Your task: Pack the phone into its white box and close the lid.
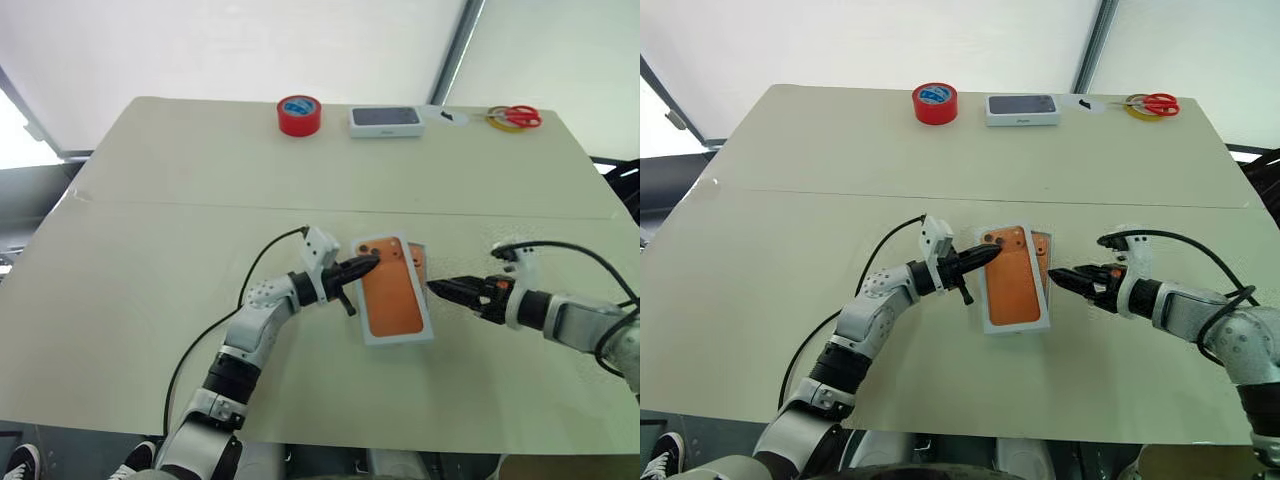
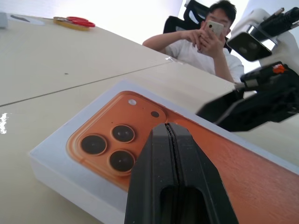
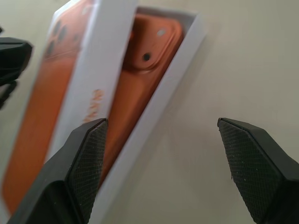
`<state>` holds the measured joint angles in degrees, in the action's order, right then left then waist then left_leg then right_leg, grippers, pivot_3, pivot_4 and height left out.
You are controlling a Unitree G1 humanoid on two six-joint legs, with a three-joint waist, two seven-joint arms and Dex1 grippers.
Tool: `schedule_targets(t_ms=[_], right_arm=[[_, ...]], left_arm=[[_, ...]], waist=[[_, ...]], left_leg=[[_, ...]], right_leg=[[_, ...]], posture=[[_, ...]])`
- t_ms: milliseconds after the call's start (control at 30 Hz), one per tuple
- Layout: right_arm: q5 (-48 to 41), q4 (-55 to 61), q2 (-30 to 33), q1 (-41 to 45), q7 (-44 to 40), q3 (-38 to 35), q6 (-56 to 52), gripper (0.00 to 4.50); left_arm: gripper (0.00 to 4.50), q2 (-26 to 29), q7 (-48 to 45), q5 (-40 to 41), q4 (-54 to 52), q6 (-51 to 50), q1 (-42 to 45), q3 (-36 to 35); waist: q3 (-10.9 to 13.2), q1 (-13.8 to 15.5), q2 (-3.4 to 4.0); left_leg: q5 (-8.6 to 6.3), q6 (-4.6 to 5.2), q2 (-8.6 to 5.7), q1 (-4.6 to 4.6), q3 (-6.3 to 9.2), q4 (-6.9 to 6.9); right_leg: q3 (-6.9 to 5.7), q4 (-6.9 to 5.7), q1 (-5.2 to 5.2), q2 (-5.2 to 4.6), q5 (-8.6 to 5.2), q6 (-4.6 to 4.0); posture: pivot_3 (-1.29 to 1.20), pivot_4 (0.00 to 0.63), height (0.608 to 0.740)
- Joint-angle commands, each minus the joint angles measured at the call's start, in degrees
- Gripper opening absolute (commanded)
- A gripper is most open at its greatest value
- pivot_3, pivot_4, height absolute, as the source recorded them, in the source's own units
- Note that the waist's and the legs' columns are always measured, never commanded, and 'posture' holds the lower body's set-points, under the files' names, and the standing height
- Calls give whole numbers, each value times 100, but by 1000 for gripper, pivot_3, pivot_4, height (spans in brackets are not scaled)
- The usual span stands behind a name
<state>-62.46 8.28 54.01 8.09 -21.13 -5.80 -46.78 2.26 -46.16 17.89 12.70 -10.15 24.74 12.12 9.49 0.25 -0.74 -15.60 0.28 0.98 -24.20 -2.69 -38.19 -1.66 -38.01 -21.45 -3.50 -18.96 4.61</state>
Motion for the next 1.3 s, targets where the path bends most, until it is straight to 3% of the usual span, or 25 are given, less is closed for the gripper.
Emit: schedule_targets(t_ms=[33,133,233,333,467,667,900,1300], right_arm=[[1294,131,-234,166,-289,117,1025,3896],[2045,68,-428,157,-354,186,1504,3038],[2158,-62,-764,262,-408,-63,1577,1485],[2689,70,-706,54,-713,40,1849,51],[3227,382,-591,-440,-1234,60,2341,51],[3247,714,-705,-760,-1477,-290,2240,51],[3296,1063,-728,-1152,-1668,-558,2157,51],[3870,891,-1028,-884,-1637,-204,2220,51]], left_arm=[[0,226,-86,55,-339,13,-86,-142],[0,514,-176,180,-708,-172,-206,-198],[0,873,-403,333,-1136,-466,-402,-195],[0,1296,-622,-84,-1217,-175,-623,83],[0,1213,-504,-480,-779,246,-576,314],[0,533,-39,-546,274,636,-38,74],[0,165,-66,-636,915,1101,399,118],[0,-69,9,-727,1420,1315,799,29]], waist=[[0,22,6],[1,49,5],[2,51,7],[3,59,9],[3,77,10],[3,60,10],[3,53,9],[3,60,9]], left_leg=[[1,-1,1,1,0,0],[1,-2,-1,-2,0,0],[4,-8,-2,-1,1,-2],[7,-12,-7,-1,2,-3],[6,-10,-7,4,2,-2],[5,-9,-8,7,2,-5],[6,-10,-7,7,1,-3],[7,-13,-9,11,1,-6]], right_leg=[[0,0,0,1,0,0],[0,1,0,-2,0,1],[-1,0,4,-8,0,1],[-1,-1,6,-15,0,1],[-2,2,11,-15,0,0],[-2,-3,12,-15,0,1],[-3,-4,10,-10,0,1],[-2,-6,13,-10,0,1]], posture=[[0,150,740],[0,150,740],[0,150,740],[0,150,740],[0,150,740],[0,150,740],[0,150,740],[0,150,740]])
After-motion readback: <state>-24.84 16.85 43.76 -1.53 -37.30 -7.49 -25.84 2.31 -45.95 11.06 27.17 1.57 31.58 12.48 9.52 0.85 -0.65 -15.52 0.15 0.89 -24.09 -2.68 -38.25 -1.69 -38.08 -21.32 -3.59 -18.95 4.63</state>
